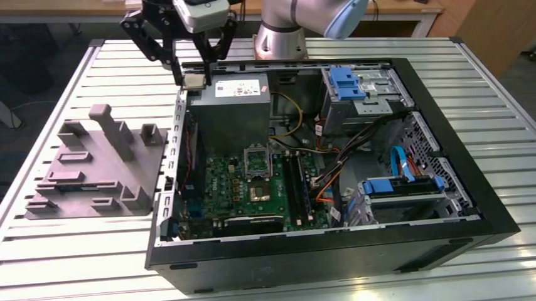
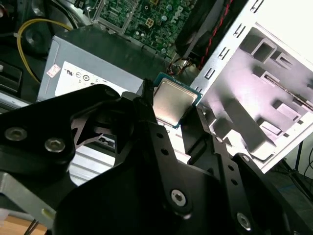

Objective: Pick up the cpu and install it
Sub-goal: 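Pick up the cpu and move it towards the insertion slot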

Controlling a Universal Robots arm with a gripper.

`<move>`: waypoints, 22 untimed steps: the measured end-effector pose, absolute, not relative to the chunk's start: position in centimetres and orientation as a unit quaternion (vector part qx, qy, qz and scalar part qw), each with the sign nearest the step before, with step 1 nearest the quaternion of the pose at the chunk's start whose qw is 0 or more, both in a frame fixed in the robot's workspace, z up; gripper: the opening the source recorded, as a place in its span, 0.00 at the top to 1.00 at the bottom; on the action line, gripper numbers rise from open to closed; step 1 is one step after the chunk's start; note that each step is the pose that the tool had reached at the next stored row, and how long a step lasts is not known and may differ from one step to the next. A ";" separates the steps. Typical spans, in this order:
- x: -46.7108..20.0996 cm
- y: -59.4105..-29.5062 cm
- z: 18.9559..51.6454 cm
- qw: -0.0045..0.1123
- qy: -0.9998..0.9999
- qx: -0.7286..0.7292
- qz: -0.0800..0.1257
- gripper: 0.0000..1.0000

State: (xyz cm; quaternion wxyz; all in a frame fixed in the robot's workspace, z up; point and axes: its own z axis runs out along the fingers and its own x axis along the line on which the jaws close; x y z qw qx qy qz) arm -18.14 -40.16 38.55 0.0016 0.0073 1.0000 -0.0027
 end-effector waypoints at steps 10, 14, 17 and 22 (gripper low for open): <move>-16.9 -41.3 38.3 0.002 1.000 0.007 -0.004 0.53; -15.4 -41.5 38.2 0.002 1.000 0.007 -0.004 0.53; -14.1 -41.5 38.1 0.002 1.000 0.007 -0.004 0.53; -11.8 -41.5 38.0 0.002 1.000 0.007 -0.004 0.53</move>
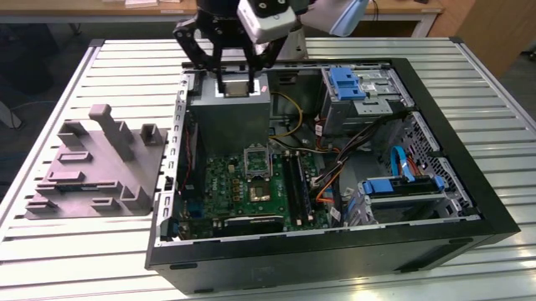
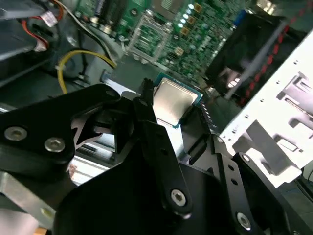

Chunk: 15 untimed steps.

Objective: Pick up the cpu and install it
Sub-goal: 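Pick up the cpu and move it towards the insertion slot, then place the cpu into insertion slot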

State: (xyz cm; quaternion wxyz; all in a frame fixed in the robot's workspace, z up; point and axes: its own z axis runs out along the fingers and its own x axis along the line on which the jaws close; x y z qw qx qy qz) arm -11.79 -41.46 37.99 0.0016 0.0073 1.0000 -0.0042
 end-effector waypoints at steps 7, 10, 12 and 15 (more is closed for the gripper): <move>-9.2 -41.5 37.9 0.002 1.000 0.007 -0.004 0.53; -9.2 -41.5 37.9 0.002 1.000 0.007 -0.004 0.53; -9.1 -41.5 37.9 0.002 1.000 0.007 -0.004 0.53; -9.1 -41.5 37.9 0.002 1.000 0.007 -0.004 0.53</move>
